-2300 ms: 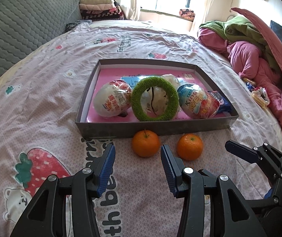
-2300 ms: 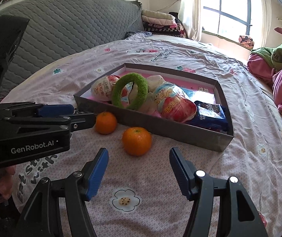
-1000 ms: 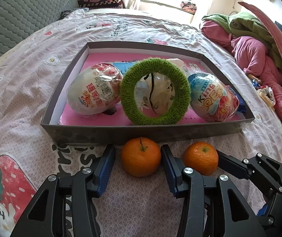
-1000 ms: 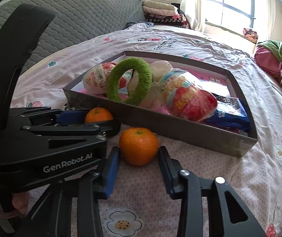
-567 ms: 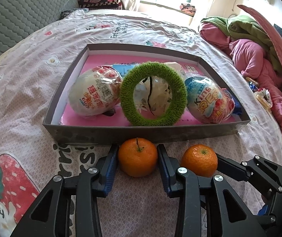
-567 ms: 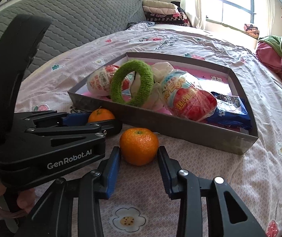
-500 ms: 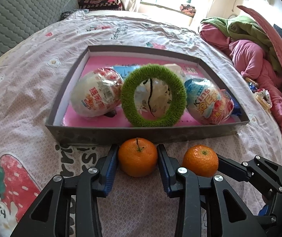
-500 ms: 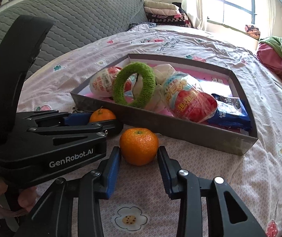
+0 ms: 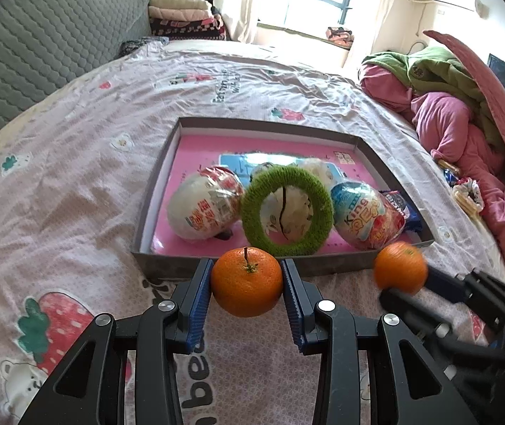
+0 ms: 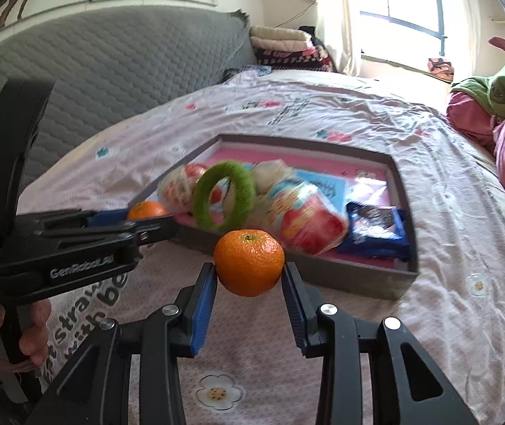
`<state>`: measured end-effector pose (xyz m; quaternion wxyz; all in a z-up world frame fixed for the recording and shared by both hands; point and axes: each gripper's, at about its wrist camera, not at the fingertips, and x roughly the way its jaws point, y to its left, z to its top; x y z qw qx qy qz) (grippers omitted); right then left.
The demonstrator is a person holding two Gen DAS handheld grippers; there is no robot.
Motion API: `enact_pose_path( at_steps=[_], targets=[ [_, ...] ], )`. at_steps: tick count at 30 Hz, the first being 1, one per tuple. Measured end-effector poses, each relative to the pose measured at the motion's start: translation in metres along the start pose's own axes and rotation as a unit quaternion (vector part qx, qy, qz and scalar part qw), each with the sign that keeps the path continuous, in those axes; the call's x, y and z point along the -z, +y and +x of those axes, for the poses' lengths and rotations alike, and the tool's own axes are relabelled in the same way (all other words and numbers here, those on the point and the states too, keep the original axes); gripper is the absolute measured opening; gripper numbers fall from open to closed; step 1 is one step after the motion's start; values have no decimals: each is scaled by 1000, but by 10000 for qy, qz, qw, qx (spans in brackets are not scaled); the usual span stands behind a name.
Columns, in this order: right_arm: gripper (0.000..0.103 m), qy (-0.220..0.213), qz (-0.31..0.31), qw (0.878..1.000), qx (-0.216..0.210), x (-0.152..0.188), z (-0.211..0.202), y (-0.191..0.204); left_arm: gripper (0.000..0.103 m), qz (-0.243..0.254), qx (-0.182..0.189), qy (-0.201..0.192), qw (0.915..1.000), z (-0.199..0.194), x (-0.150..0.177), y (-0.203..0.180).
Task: Organize objects
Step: 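Carry the orange with the left tool into the tray while the right tool carries its orange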
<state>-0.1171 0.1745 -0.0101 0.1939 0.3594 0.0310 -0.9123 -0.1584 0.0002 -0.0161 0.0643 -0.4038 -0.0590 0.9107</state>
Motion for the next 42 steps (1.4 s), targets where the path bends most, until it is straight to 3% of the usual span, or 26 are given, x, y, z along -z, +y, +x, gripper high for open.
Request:
enact_pose_path(
  at_steps=[14, 21, 42],
  targets=[
    [38, -655, 658, 9933, 692, -30, -34, -73, 40, -33, -265, -350, 9990, -15, -21, 19],
    [39, -821, 690, 9899, 928, -35, -41, -87, 40, -152, -319, -482, 9982, -16, -32, 34],
    [39, -69, 696, 9942, 818, -20, 7, -83, 40, 76, -125, -190, 9997, 36, -19, 6]
  ],
)
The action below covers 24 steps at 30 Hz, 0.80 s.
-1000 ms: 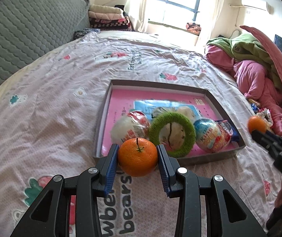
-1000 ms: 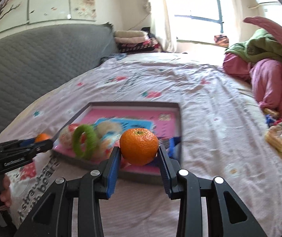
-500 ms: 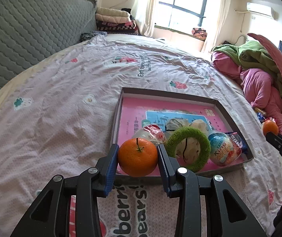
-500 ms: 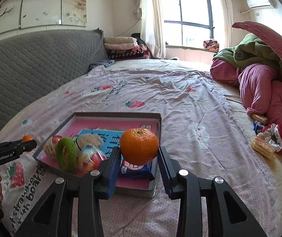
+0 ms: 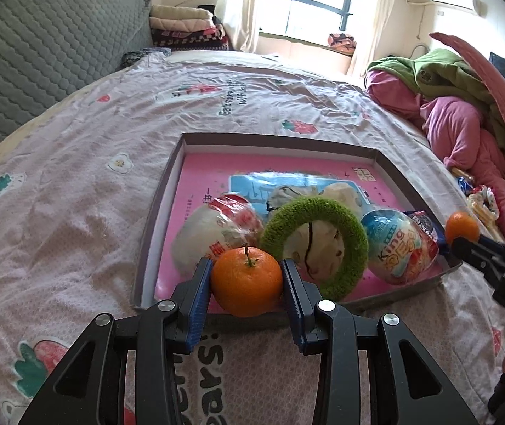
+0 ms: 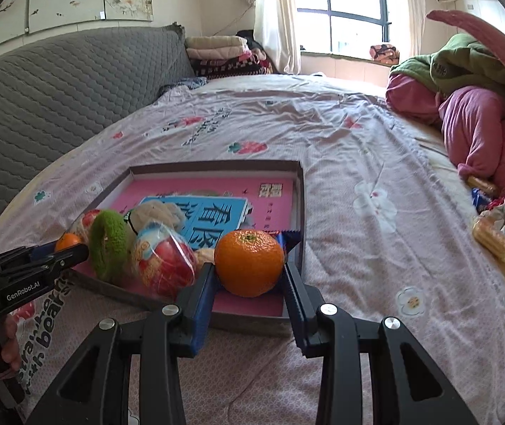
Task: Organize objects
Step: 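Carry the orange with the left tool into the tray while the right tool carries its orange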
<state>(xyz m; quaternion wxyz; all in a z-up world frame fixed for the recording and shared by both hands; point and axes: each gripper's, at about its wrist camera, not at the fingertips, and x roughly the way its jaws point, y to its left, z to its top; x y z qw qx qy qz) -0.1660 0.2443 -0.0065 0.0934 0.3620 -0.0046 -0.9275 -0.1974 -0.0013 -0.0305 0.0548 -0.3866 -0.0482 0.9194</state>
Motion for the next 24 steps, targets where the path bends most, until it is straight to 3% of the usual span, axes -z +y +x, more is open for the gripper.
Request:
enact_pose_path(
  at_steps=[24],
  targets=[
    [39, 372, -42, 9993, -54, 7, 23, 10, 40, -66, -111, 51, 9999, 19, -1, 1]
  ],
)
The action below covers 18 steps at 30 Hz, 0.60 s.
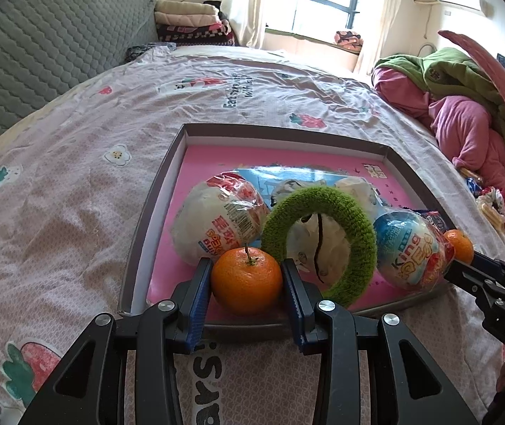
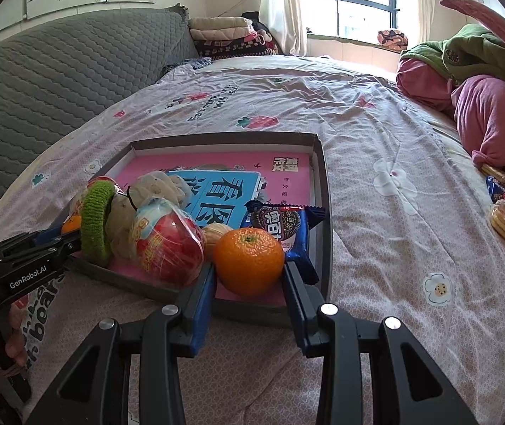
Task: Organize objects
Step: 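Carry the orange with the left tool into the tray while the right tool carries its orange, then open the left tool to release the orange while the right tool releases its orange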
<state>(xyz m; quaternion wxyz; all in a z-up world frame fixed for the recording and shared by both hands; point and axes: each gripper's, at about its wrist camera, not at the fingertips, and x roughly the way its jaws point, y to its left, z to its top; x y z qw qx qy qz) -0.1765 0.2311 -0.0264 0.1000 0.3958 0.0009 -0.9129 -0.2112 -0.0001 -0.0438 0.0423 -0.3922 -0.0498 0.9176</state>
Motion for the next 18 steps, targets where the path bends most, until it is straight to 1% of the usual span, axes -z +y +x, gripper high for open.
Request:
enact_pose_path(
  at_steps=[11, 18],
  targets=[
    [40, 30, 56, 10000, -9, 0, -1, -1, 40, 11, -95, 15, 10000, -2, 1, -1],
    [46, 27, 275, 9996, -90, -2, -4, -9, 41, 15, -118, 23, 9999, -6, 2, 1]
  ],
)
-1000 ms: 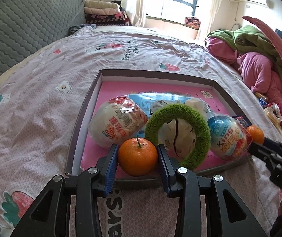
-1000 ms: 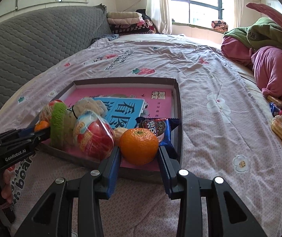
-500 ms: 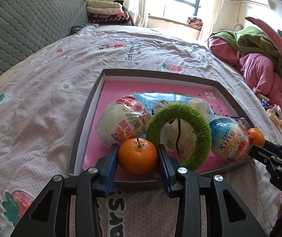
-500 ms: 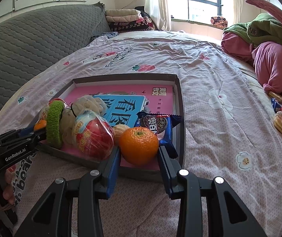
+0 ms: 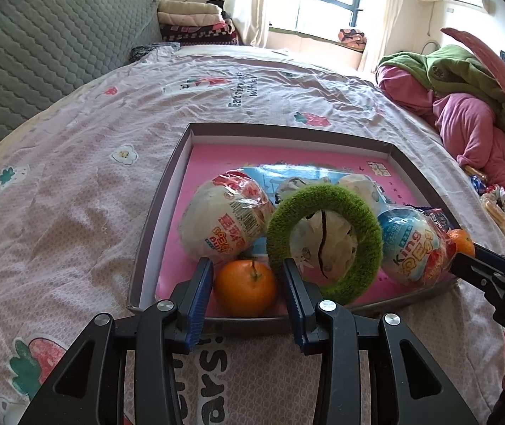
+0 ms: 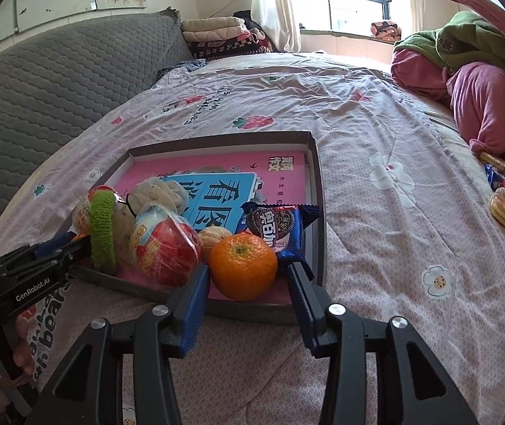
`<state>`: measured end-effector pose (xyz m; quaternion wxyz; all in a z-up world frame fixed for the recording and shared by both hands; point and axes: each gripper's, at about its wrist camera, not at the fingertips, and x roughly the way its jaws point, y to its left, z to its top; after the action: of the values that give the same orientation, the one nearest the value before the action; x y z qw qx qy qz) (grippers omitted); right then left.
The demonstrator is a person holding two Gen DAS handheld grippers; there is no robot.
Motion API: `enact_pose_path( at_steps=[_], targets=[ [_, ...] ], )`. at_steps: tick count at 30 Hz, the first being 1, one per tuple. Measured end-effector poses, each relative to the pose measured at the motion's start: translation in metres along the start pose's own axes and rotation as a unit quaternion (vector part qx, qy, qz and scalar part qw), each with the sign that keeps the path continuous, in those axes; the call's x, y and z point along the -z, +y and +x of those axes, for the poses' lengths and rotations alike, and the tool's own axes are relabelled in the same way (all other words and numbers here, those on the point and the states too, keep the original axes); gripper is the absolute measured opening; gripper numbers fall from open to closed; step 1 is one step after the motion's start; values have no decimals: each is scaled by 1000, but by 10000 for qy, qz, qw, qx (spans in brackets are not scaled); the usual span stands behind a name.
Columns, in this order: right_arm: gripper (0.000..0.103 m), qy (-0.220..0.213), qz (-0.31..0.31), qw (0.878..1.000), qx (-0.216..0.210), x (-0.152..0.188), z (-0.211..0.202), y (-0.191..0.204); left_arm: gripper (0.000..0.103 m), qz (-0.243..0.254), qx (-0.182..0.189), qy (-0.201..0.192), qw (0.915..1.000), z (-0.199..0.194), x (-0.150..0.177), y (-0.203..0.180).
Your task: Organize objects
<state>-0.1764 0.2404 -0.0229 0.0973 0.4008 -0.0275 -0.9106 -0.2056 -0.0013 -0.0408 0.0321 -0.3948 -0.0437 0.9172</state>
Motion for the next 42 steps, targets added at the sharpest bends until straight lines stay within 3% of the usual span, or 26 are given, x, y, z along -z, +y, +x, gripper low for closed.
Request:
enact_pose_path(
  at_steps=[13, 16, 21, 42],
  targets=[
    [48, -203, 37, 9998, 6, -5, -11, -1, 42, -35, -19, -35, 10000, -11, -1, 0],
    [48, -262, 42, 9996, -2, -6, -15, 0, 50, -54, -29, -84, 9999, -17, -2, -1],
    [55, -516, -4, 9986, -71, -8, -26, 4, 54, -83, -43, -174, 9998, -29, -5, 0],
    [62, -1269, -87, 9916, -238, 10, -71, 26, 75, 18, -80, -580, 9983, -88, 6, -9]
  ],
)
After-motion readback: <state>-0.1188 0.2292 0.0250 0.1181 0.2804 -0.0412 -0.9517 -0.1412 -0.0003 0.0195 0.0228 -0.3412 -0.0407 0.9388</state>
